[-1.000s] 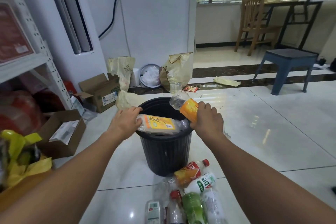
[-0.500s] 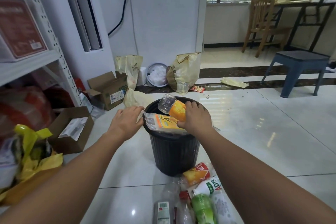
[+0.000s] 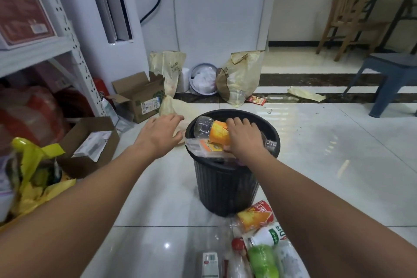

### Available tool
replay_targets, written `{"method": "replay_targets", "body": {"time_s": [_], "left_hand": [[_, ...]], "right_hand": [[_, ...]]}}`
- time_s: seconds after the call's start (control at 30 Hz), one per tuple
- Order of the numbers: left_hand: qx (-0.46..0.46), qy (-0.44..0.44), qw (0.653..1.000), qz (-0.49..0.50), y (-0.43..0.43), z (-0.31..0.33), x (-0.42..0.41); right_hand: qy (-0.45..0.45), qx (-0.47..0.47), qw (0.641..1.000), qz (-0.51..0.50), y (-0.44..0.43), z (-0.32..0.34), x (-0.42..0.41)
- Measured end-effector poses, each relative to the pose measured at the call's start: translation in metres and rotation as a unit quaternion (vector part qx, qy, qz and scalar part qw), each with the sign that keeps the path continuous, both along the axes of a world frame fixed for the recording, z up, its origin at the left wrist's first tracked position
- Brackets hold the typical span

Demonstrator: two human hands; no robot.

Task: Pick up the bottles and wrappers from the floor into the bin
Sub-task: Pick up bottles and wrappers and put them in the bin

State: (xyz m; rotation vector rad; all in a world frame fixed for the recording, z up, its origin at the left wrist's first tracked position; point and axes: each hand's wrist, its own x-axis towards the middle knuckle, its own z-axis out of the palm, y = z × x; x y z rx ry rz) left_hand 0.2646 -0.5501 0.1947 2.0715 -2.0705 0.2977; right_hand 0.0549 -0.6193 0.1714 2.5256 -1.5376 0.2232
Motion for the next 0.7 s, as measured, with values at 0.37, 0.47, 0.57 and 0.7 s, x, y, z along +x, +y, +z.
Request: {"method": "replay_targets", "body": {"time_s": [0.37,0.47,0.57,0.7], "left_hand": [[0.021,-0.009,0.999,0.026,0.006,-0.012,0.016],[0.025,-0.014,0.999,0.029,0.007,-0.012,0.015],[0.023,-0.015,0.999,0.028,0.008,-0.007,0.014],[0.016,-0.015,0.999,0.026,0.011,0.000,0.008]], "right_hand": [[0.038,0.151,0.981,-0.119,-0.007,-0.023,0.000],[0.063,0.168,0.972,-0.153,-0.003,-0.023,-0.001],[0.042,0.146,0.975,-0.160,-0.001,-0.018,-0.001],[0.011,0.073,0.990,-0.119,0.002,-0.006,-0.002]]}}
